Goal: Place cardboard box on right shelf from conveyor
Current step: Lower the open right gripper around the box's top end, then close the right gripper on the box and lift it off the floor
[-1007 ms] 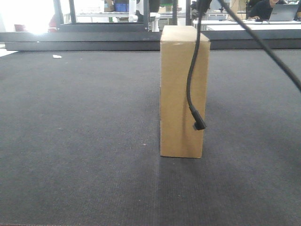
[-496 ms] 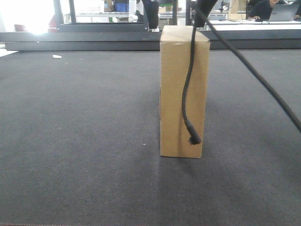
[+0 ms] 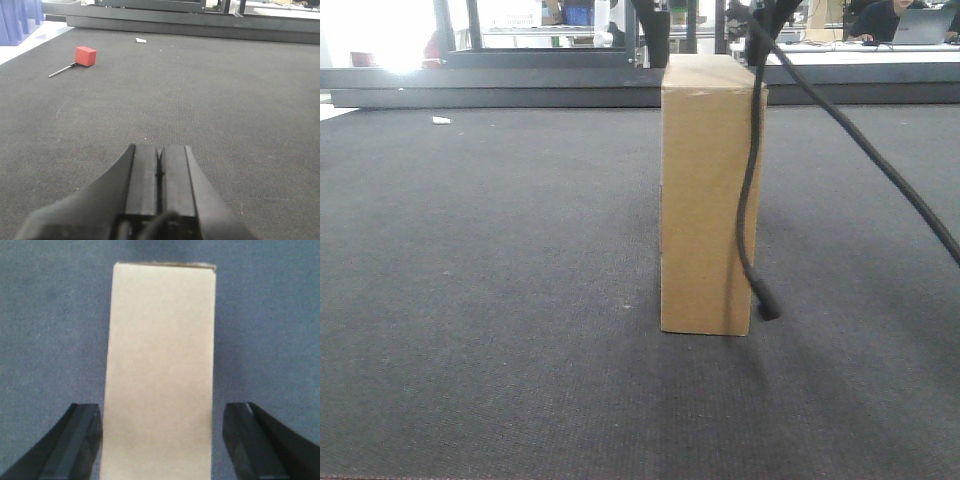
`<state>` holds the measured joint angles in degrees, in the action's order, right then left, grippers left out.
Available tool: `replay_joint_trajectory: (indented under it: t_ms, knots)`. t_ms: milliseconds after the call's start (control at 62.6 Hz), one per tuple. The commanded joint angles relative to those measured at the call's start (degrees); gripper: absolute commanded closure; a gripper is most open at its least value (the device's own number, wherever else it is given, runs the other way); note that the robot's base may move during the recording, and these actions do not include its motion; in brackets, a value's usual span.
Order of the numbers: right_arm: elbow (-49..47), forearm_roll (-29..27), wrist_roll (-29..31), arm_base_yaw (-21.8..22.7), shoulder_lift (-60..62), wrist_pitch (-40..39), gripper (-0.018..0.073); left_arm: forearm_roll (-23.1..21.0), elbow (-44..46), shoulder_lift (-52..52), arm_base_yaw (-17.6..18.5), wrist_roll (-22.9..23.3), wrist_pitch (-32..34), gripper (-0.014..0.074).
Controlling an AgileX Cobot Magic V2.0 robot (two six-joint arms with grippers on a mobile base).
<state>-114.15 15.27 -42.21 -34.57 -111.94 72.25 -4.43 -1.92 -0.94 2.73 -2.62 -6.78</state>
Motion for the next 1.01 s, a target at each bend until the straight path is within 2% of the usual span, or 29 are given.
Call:
replay_joint_trajectory:
  t_ms: [0, 208, 432, 607, 687, 863, 927, 991]
  knots:
    - [-1.9, 0.9, -0.3, 0.4, 2.8, -0.1, -0.0033, -0.3, -0.4, -0.6, -0.1, 0.0, 4.9, 0.0713]
    - [1.3, -0.2, -0.3, 0.4, 2.5, -0.7, -0.0033, -0.3, -0.4, -0.6, -0.1, 0.0, 4.9, 0.0713]
    - [6.7, -4.7, -0.3, 0.4, 2.5, -4.1, -0.0032, -0.3, -0.4, -0.6, -0.1, 0.0, 4.9, 0.0713]
    - [8.1, -5.9, -0.1, 0.4, 2.5, -4.6, -0.0020, -0.3, -0.4, -0.6, -0.1, 0.0, 4.9, 0.0713]
    - [8.1, -6.3, 0.4, 0.5, 2.9, -4.7, 0.0051, -0.3, -0.4, -0.6, -0.1, 0.0, 4.9, 0.0712]
    - [8.1, -7.6, 0.7, 2.2, 5.0, -5.3, 0.0302, -0.3, -0.4, -0.6, -0.1, 0.0, 4.9, 0.0713]
    - [8.1, -8.2, 2.8, 3.3, 6.3, -5.7, 0.0357, -0.3, -0.4, -0.6, -0.1, 0.0, 4.9, 0.0713]
    - [8.2, -8.4, 5.0, 4.1, 7.8, -6.3, 0.0369, -0.3, -0.4, -0.6, -0.1, 0.0, 4.9, 0.0713]
